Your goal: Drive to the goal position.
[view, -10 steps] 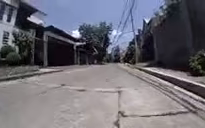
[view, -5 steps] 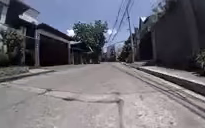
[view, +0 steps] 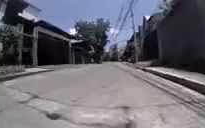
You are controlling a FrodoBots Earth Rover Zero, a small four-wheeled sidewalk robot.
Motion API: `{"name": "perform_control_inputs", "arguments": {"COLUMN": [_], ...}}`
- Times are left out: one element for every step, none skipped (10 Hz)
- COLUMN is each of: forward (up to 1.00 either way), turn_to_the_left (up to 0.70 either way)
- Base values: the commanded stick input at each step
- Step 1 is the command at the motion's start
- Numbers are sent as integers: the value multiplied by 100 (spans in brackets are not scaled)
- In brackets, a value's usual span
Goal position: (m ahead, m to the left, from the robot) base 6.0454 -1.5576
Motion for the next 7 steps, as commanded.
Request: {"name": "perform_control_inputs", "arguments": {"forward": [100,100,100,100,100,100,100], "turn_to_the_left": [5,5,5,5,5,2,-32]}}
